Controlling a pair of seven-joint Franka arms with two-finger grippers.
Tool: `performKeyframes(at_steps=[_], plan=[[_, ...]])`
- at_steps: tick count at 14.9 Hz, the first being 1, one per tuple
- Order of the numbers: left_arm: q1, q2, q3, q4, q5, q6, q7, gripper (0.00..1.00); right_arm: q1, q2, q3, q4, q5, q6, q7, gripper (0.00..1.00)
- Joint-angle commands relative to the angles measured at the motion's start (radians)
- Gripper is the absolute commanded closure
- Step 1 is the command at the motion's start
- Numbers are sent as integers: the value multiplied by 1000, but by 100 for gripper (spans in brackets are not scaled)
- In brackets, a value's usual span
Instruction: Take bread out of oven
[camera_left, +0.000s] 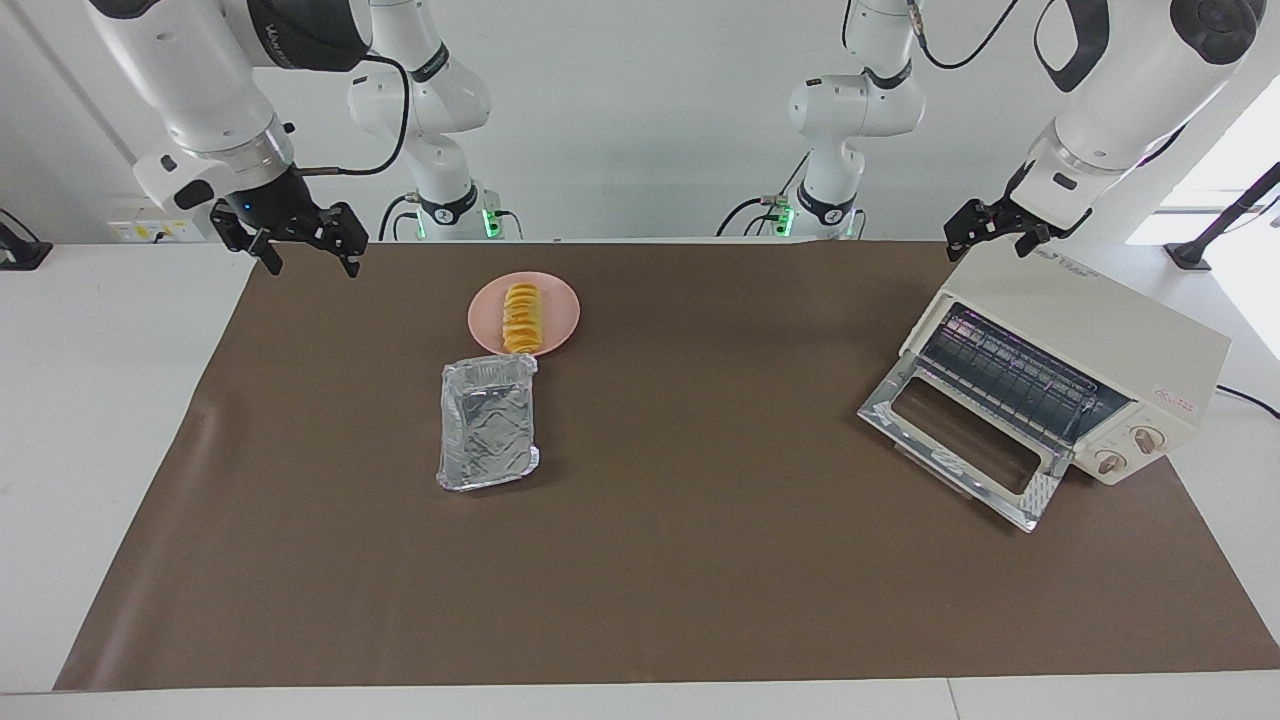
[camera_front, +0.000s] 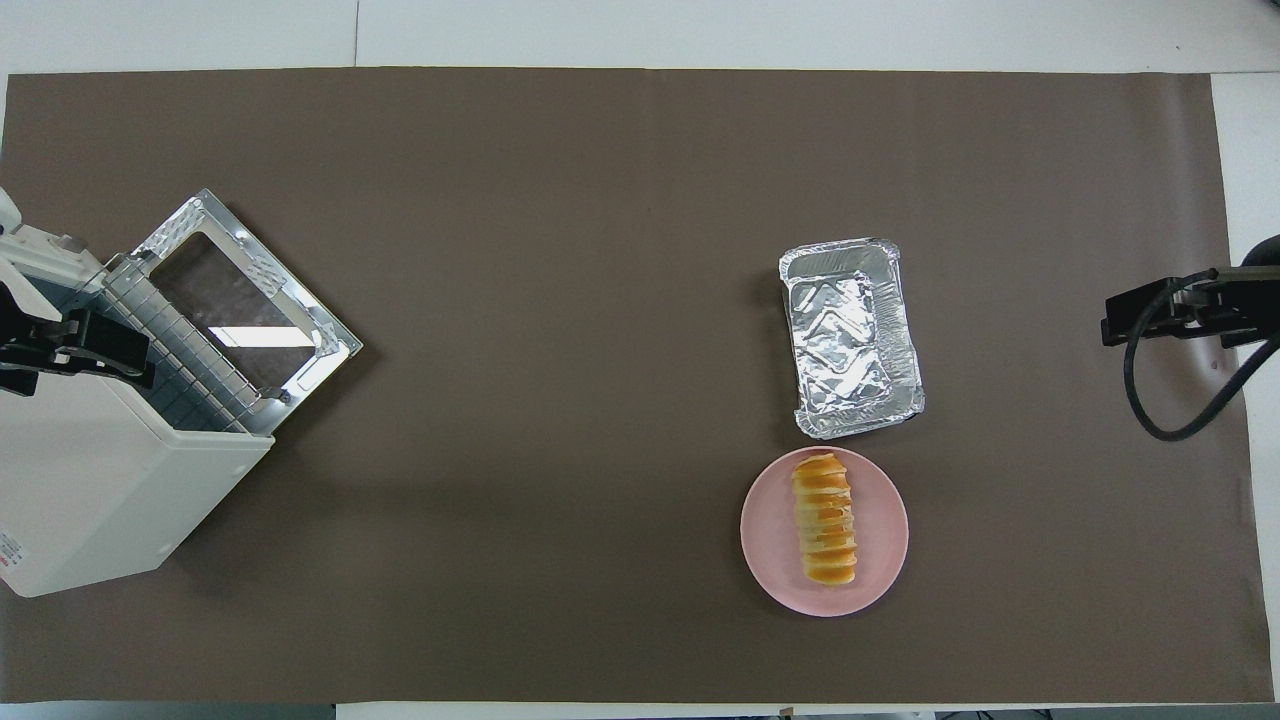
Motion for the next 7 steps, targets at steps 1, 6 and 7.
performKeyframes(at_steps=[1, 6, 7], plan=[[15, -19, -13, -16, 15, 13, -3, 0, 1, 5, -9, 15, 2, -19, -13, 0], [15, -19, -13, -16, 15, 13, -3, 0, 0, 2, -9, 15, 1, -20, -13, 0], [15, -19, -13, -16, 15, 13, -3, 0, 1, 0, -7, 15, 1, -20, -13, 0]])
